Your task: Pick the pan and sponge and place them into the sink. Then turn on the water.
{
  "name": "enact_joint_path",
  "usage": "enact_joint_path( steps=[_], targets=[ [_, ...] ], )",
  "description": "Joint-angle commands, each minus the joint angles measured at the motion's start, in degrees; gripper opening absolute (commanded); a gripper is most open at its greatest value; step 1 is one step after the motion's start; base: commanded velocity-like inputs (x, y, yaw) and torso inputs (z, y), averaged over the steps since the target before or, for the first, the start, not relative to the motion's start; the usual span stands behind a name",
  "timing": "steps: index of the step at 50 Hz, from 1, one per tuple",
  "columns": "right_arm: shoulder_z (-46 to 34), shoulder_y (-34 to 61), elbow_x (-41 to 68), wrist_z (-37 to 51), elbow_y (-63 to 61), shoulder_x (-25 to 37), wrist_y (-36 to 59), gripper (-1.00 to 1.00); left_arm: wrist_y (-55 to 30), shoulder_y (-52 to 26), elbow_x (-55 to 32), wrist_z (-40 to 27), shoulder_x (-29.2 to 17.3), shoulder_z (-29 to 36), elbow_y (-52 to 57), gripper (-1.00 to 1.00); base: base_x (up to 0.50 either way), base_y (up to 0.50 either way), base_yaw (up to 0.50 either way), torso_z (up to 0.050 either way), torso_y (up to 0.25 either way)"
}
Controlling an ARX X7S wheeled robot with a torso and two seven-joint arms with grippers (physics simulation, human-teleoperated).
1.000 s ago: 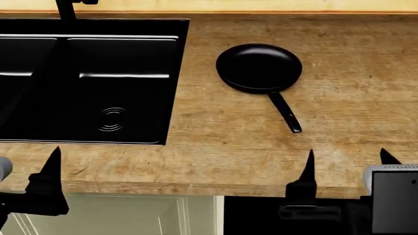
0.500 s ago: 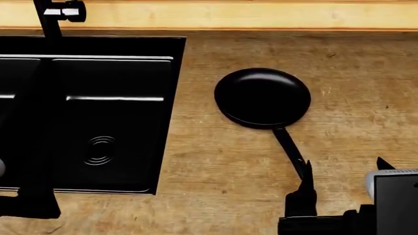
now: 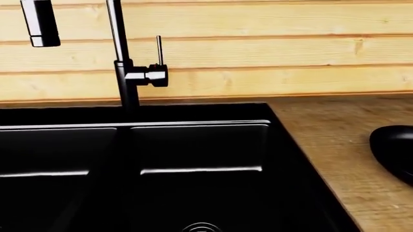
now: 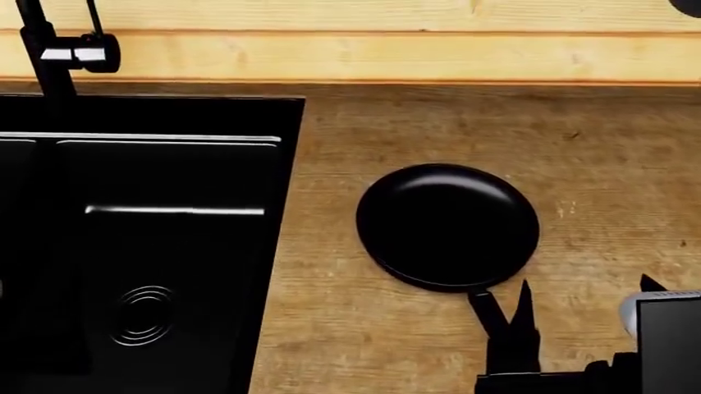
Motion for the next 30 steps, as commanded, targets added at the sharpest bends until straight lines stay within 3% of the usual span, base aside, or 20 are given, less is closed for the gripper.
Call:
enact_joint_path(
  steps=[1, 10, 13, 14, 17, 21, 26, 30],
  targets=[
    [0.1, -2.2, 0.3, 0.1, 0.2, -0.2, -0.4, 1.00, 1.1, 1.2, 0.2, 0.3, -0.3, -0.3, -0.7, 1.00, 0.19, 0.00, 0.00, 0.000, 0.000],
    [2.6, 1.7, 5.8, 1.9, -0.7, 0.6, 6.8, 1.00, 1.9, 2.1, 0.0, 1.2, -1.2, -1.2, -1.3, 1.00, 0.07, 0.00, 0.00, 0.000, 0.000],
    [4.8, 6.0, 13.9, 4.2, 1.1, -0.6, 18.5, 1.00, 1.0, 1.7, -0.5, 0.9, -1.5, -1.3, -1.0, 1.00, 0.01, 0.00, 0.00, 0.000, 0.000],
    [5.3, 7.7, 19.0, 8.8, 2.2, 0.9, 19.5, 1.00, 0.6, 1.2, -0.5, 0.6, -1.5, -1.0, -1.0, 1.00, 0.00, 0.00, 0.00, 0.000, 0.000],
    [2.4, 12.8, 40.8, 27.1, 9.3, 7.1, 19.3, 1.00, 1.5, 1.9, -0.1, 0.5, -1.5, -1.7, -1.1, 1.00, 0.00, 0.00, 0.00, 0.000, 0.000],
    [-6.4, 19.7, 57.3, 40.3, 15.6, 12.9, 16.8, 1.00, 1.5, 2.1, 0.0, 0.5, -1.0, -0.6, -1.3, 1.00, 0.00, 0.00, 0.00, 0.000, 0.000],
    [-14.2, 25.9, 65.3, 44.9, 21.1, 15.9, 14.4, 1.00, 1.4, 2.0, -0.4, 0.9, -1.6, -1.0, -1.3, 1.00, 0.00, 0.00, 0.00, 0.000, 0.000],
    [-16.1, 28.3, 59.4, 38.7, 26.2, 12.6, 15.8, 1.00, 2.2, 1.3, 0.5, 0.7, -1.0, -0.1, -2.1, 1.00, 0.00, 0.00, 0.00, 0.000, 0.000]
  ],
)
